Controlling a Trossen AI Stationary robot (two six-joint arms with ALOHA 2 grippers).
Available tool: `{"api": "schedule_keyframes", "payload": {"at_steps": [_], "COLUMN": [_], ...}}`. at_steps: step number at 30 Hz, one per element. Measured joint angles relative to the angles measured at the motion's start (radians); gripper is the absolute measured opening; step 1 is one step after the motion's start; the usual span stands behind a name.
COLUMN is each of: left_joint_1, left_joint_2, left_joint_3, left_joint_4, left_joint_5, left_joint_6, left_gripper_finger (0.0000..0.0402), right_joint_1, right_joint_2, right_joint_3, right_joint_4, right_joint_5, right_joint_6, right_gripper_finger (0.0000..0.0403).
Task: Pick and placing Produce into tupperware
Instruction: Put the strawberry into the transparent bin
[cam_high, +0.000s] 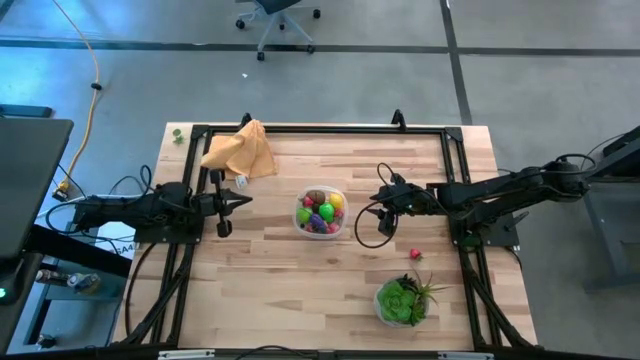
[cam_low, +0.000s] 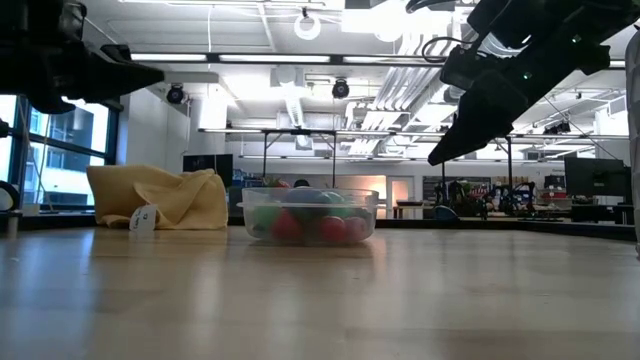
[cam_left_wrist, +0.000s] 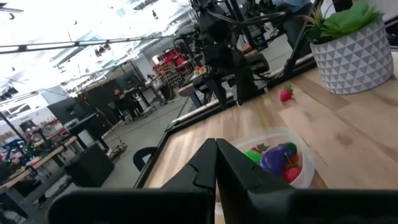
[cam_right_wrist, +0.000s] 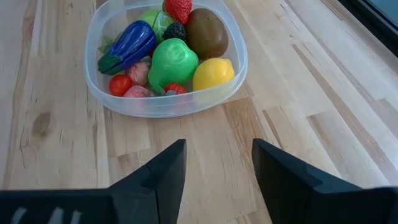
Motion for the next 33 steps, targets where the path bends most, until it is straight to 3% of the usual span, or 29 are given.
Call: {"api": "schedule_keyframes", "payload": {"at_steps": [16, 23, 29, 33], "left_joint_1": [0.000, 0.000, 0.000, 0.000], "left_joint_2": [0.000, 0.000, 0.000, 0.000], "left_joint_3": [0.000, 0.000, 0.000, 0.000], "left_joint_4": [0.002, 0.002, 0.002, 0.002], "left_joint_5": [0.000, 0.000, 0.000, 0.000], "left_joint_6": [0.000, 0.000, 0.000, 0.000], "left_gripper_finger": [0.0001, 0.0001, 0.0001, 0.0001], "right_joint_1": [0.000, 0.000, 0.001, -0.001], "right_joint_2": [0.000, 0.000, 0.000, 0.000], "right_joint_3": [0.000, 0.000, 0.000, 0.000], "right_joint_4": [0.007, 0.091, 0.088, 0.130], "right_joint_5": [0.000, -0.010, -0.054, -0.079], "right_joint_6": [0.032, 0.123, 0.319, 0.316], "right_gripper_finger": [0.0176, 0.0176, 0.0176, 0.0176]}}
